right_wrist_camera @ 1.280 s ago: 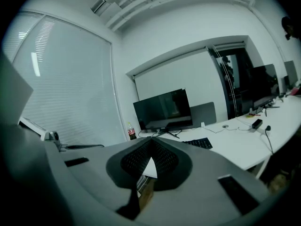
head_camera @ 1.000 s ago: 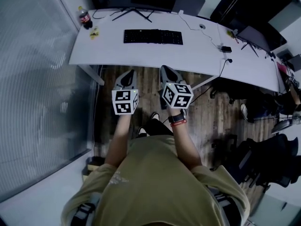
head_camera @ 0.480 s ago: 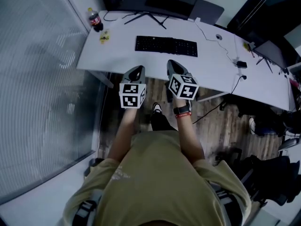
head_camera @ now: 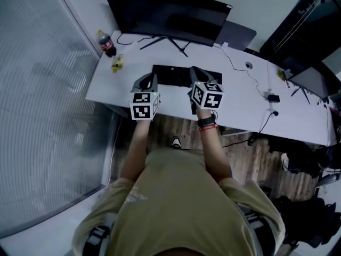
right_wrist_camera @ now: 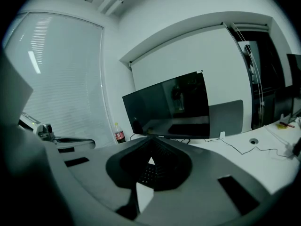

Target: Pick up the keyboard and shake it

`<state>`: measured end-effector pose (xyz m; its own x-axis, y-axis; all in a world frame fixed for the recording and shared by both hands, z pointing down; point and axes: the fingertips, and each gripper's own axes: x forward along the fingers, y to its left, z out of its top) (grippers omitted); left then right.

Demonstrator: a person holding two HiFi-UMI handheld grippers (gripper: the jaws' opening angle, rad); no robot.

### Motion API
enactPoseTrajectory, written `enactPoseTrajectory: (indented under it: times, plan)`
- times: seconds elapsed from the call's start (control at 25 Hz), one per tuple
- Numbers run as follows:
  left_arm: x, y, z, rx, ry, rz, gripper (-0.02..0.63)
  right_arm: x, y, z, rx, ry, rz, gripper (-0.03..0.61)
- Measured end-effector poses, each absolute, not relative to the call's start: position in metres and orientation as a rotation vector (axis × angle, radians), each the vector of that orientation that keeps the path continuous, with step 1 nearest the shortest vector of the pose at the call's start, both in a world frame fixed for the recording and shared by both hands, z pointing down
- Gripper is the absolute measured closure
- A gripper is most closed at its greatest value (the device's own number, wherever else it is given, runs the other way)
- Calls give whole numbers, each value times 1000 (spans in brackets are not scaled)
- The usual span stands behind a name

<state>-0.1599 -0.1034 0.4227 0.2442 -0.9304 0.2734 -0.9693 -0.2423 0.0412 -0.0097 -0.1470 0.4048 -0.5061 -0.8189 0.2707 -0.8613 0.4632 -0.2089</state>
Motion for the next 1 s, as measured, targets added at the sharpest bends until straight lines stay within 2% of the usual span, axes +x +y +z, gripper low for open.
enactPoseTrajectory:
  times: [0.48,1.0]
  plan:
    - [-114,-202,431,2353,-1758,334,594,29,-243,420,1478,-2568,523,560]
    - [-108,-229,493,2281,-1685,469,594,70,-260,481,1506,-2467,667,560]
